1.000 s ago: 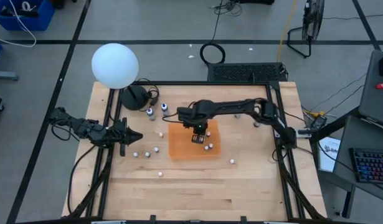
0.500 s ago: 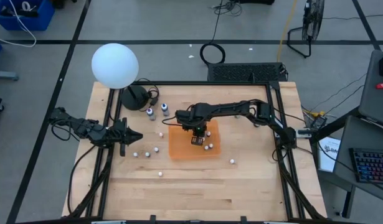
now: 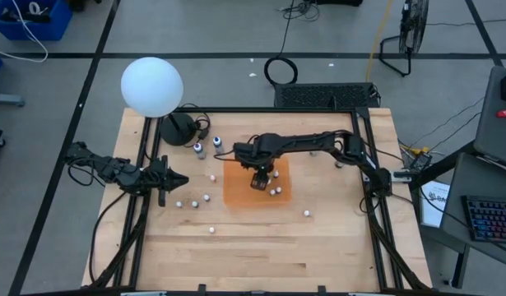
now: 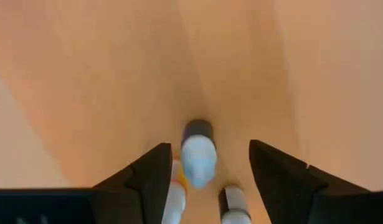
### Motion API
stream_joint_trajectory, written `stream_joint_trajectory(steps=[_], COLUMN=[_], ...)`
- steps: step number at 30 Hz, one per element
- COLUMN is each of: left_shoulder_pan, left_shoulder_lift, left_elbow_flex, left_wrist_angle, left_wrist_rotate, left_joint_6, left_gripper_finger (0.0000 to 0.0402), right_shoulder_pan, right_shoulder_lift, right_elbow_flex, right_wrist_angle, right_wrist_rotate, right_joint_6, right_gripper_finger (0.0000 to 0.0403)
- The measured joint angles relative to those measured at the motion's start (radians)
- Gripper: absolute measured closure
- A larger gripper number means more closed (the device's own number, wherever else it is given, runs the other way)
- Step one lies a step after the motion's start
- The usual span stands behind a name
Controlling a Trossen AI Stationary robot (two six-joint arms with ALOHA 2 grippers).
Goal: Pick & Place food coloring
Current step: Put the small orange food coloring bottle into the orange bin
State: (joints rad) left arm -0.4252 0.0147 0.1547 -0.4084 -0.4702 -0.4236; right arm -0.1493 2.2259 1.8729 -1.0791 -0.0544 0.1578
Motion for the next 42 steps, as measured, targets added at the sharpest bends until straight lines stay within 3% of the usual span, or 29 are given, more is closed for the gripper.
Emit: stream_joint_trajectory(steps=[10,15,21,29,42], left_shoulder_pan=[0.000,0.000,0.000,0.000,0.000], left_shoulder_lift=[0.000,0.000,0.000,0.000,0.000], left_elbow_flex=[0.000,0.000,0.000,0.000,0.000], left_wrist_angle=[0.000,-0.001,0.000,0.000,0.000], left_wrist_rotate=[0.000,0.000,0.000,0.000,0.000], left_joint_6=[0.000,0.000,0.000,0.000,0.000], left_gripper_finger=[0.0360,0.0360,0.0360,0.0360,0.0360], right_shoulder_pan=[0.047,0.154,0.327,0.486,0.539], right_shoulder_lift=[-0.150,-0.210,-0.268,-0.376,-0.595], right_elbow_flex=[0.000,0.000,-0.065,-0.270,-0.750], right_wrist_angle=[-0.107,-0.233,-0.258,-0.215,0.235], right_wrist_rotate=[0.001,0.001,0.002,0.087,0.080], right_joint_6=[0.123,0.252,0.376,0.621,0.816], right_gripper_finger=[0.0204,0.0204,0.0204,0.0209,0.0213])
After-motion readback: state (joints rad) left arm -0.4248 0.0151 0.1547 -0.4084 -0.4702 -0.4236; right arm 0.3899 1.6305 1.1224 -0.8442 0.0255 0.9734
